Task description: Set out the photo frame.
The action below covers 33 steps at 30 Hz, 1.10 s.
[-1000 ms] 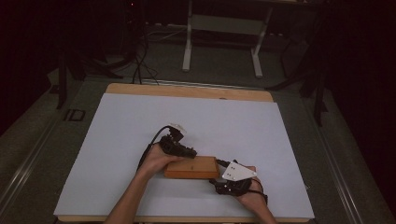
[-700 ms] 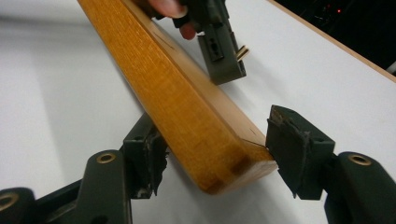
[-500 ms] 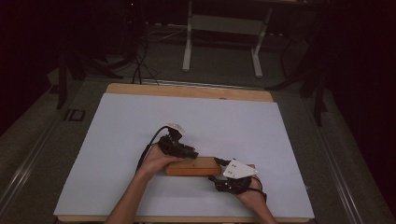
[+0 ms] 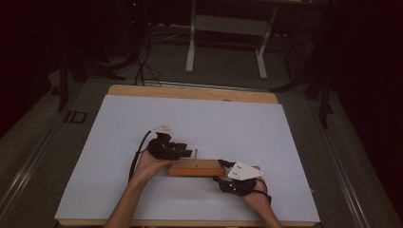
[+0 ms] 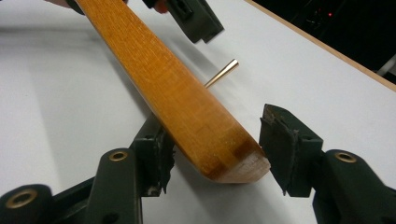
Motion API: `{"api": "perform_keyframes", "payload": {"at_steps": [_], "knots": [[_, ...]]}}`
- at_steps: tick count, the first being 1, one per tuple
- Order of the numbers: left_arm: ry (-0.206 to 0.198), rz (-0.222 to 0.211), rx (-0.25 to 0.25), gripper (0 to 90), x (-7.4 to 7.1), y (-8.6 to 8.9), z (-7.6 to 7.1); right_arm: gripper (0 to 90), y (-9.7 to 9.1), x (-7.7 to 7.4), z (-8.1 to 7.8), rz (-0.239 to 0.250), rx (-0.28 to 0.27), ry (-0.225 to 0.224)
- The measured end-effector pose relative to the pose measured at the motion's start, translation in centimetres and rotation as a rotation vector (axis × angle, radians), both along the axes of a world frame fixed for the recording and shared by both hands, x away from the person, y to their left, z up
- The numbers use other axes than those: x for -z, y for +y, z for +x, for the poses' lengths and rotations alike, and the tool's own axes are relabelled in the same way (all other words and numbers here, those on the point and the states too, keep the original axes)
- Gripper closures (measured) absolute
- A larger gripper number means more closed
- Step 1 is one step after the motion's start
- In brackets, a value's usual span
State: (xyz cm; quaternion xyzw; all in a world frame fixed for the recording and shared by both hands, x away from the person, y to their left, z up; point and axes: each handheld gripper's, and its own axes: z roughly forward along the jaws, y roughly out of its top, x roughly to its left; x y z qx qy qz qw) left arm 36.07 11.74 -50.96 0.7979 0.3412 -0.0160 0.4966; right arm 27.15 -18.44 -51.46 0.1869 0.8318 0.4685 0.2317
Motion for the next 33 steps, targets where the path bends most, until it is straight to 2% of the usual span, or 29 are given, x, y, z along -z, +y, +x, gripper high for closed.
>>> {"api": "perform_keyframes", "payload": {"at_steps": [8,15,18,21,25,33], "knots": [[-0.047,-0.015,-0.054,53.2,-0.3,1.8,-0.6,46.9,-0.1,-0.1,0.4,0.017,0.000,0.009],[-0.089,0.023,-0.074,52.8,-0.4,3.2,-1.6,47.5,-0.2,-0.3,0.7,0.024,-0.003,0.020],[-0.094,0.004,-0.090,52.6,-0.5,3.9,-2.1,47.8,-0.2,-0.3,0.9,0.025,-0.005,0.022],[-0.118,-0.015,-0.105,52.5,-0.9,4.5,-2.7,47.9,-0.2,-0.4,0.9,0.029,-0.003,0.025],[-0.154,0.002,-0.127,51.7,-1.1,5.0,-3.2,48.2,-0.2,-0.4,1.0,0.032,0.000,0.025],[-0.170,0.020,-0.130,51.6,-0.8,5.7,-3.9,48.6,-0.4,-0.6,1.4,0.043,0.002,0.038]]}}
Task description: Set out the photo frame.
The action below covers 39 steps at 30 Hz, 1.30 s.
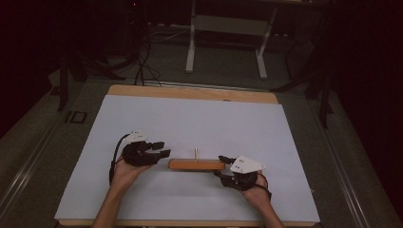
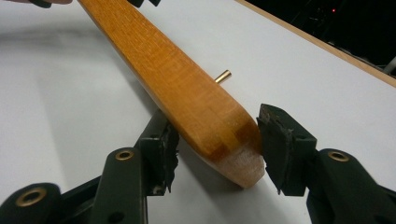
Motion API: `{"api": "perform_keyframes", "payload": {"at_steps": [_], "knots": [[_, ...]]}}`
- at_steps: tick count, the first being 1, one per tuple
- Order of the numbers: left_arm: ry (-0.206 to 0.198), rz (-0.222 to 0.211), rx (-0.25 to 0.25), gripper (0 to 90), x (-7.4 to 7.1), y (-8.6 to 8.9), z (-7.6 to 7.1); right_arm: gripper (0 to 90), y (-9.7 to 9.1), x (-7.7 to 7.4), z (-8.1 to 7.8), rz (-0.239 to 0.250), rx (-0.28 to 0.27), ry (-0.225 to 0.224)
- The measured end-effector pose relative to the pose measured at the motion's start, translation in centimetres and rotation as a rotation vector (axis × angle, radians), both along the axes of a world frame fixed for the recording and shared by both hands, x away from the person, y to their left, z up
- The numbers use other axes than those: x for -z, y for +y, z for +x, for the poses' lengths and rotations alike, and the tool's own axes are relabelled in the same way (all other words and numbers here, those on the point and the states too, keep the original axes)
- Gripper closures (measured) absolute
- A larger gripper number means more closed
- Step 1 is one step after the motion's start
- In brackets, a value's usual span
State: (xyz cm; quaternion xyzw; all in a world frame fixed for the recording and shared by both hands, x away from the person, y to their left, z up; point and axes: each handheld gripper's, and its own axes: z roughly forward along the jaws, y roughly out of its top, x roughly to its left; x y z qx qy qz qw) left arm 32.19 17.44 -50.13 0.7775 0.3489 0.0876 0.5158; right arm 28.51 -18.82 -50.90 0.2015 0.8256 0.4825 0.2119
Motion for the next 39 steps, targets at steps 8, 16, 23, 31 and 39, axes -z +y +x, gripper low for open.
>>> {"api": "perform_keyframes", "payload": {"at_steps": [8,16,23,31,39], "knots": [[-0.021,0.021,-0.003,50.6,0.0,0.5,-1.1,50.8,-0.1,-0.1,0.4,0.020,0.026,0.000],[-0.026,0.030,0.031,49.0,0.5,0.7,-1.8,52.0,-0.1,-0.2,0.9,0.037,0.043,0.003],[-0.031,0.051,0.074,47.5,0.8,0.4,-2.0,53.0,-0.2,-0.2,1.0,0.037,0.051,0.003],[-0.021,0.103,0.102,43.4,0.9,-0.8,-2.1,53.2,-0.3,-0.2,1.1,0.044,0.063,0.009],[-0.073,0.196,0.086,38.9,1.2,-2.8,-2.1,54.8,-0.4,0.0,1.4,0.046,0.085,0.016]]}}
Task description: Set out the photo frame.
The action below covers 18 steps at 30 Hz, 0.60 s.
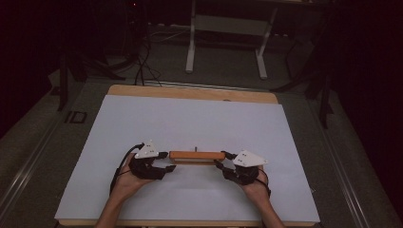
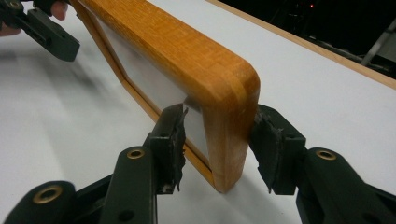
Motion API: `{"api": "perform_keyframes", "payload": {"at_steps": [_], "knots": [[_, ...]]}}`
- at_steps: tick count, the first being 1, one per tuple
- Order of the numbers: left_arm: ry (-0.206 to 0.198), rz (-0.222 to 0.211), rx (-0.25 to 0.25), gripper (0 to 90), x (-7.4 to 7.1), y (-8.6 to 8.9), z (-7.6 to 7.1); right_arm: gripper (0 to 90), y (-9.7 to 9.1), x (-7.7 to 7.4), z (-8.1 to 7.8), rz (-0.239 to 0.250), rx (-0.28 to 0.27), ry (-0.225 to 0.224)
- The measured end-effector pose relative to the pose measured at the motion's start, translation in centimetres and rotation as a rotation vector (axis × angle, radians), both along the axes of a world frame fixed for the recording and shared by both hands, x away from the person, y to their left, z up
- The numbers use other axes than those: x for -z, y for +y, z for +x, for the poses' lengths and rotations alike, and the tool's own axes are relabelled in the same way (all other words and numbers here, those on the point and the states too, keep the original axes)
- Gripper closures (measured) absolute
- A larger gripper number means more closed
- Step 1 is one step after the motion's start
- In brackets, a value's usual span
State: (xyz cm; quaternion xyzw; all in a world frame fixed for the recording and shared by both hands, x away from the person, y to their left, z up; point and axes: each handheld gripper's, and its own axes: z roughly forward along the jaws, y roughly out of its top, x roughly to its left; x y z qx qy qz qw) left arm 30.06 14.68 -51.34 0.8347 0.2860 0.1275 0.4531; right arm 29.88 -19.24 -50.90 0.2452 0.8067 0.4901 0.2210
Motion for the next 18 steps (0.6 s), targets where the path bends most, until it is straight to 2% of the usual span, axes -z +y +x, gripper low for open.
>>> {"api": "perform_keyframes", "payload": {"at_steps": [4,8,13,14,18], "knots": [[-0.029,-0.009,-0.018,39.0,0.2,-0.3,0.5,53.7,0.1,0.2,0.1,-0.002,-0.005,0.009],[-0.032,-0.028,-0.015,40.3,0.3,-0.6,0.8,53.1,0.3,0.4,0.1,-0.014,-0.008,0.011],[-0.040,-0.024,-0.011,41.4,0.5,-1.2,1.1,52.2,0.3,0.6,0.4,-0.011,-0.018,0.025],[-0.041,-0.017,0.000,41.5,0.6,-1.6,1.2,51.5,0.3,0.7,0.5,-0.011,-0.023,0.040],[-0.037,0.000,0.017,43.0,1.0,-2.3,1.4,50.2,0.4,1.1,0.8,-0.022,-0.041,0.051]]}}
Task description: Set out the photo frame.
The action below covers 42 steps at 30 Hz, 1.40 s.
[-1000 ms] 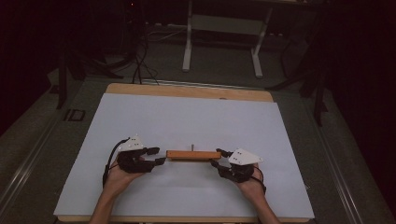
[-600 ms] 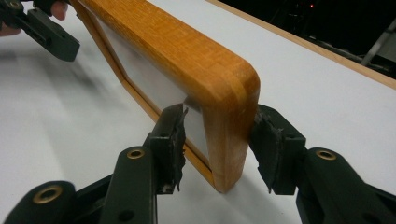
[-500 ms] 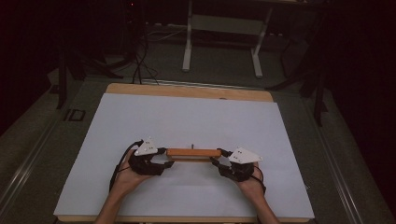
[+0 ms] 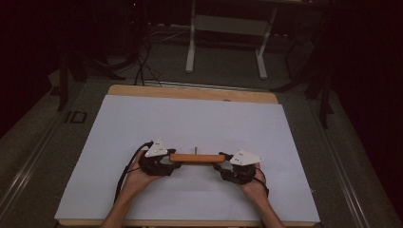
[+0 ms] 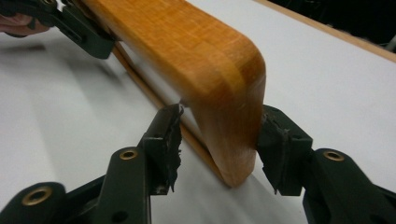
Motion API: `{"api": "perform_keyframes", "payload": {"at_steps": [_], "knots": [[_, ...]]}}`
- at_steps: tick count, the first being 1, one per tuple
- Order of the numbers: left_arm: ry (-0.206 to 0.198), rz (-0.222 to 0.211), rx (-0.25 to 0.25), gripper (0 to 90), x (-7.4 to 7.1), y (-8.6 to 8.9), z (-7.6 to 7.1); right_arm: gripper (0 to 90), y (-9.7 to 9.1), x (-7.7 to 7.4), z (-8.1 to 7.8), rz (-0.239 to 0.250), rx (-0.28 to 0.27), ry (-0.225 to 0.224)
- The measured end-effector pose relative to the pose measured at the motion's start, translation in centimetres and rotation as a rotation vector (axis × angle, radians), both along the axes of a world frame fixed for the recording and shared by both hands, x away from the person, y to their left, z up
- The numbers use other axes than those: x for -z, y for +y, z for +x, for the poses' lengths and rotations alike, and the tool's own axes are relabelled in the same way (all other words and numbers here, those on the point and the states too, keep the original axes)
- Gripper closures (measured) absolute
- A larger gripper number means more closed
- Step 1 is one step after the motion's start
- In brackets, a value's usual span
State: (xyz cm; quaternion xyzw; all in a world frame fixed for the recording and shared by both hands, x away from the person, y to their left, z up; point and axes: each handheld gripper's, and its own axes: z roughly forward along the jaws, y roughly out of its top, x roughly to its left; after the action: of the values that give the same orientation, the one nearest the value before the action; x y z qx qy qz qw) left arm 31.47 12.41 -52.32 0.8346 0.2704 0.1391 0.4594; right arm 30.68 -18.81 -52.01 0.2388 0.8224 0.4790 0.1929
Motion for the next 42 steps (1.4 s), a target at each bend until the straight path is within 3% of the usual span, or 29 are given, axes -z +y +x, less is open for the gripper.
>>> {"api": "perform_keyframes", "payload": {"at_steps": [7,13,19,26,36,42], "knots": [[-0.024,0.048,-0.002,49.7,0.2,-0.6,0.0,51.2,0.0,0.3,0.5,-0.004,-0.015,0.003],[-0.084,0.124,-0.020,52.0,0.1,-1.1,-0.3,52.0,0.1,0.3,0.7,-0.005,-0.009,-0.005],[-0.102,0.155,-0.013,54.1,0.0,-1.2,-0.3,52.1,0.2,0.2,1.0,-0.015,-0.010,-0.016],[-0.062,0.127,0.012,55.8,-0.2,-0.8,-0.2,52.6,0.3,-0.1,0.9,-0.003,-0.006,-0.004],[0.034,-0.050,0.033,55.2,-0.6,0.6,0.2,56.0,-0.5,-0.9,1.1,0.092,-0.025,0.082],[0.088,-0.042,0.026,53.3,0.0,0.6,0.6,57.1,-0.4,-0.4,1.2,0.081,-0.030,0.124]]}}
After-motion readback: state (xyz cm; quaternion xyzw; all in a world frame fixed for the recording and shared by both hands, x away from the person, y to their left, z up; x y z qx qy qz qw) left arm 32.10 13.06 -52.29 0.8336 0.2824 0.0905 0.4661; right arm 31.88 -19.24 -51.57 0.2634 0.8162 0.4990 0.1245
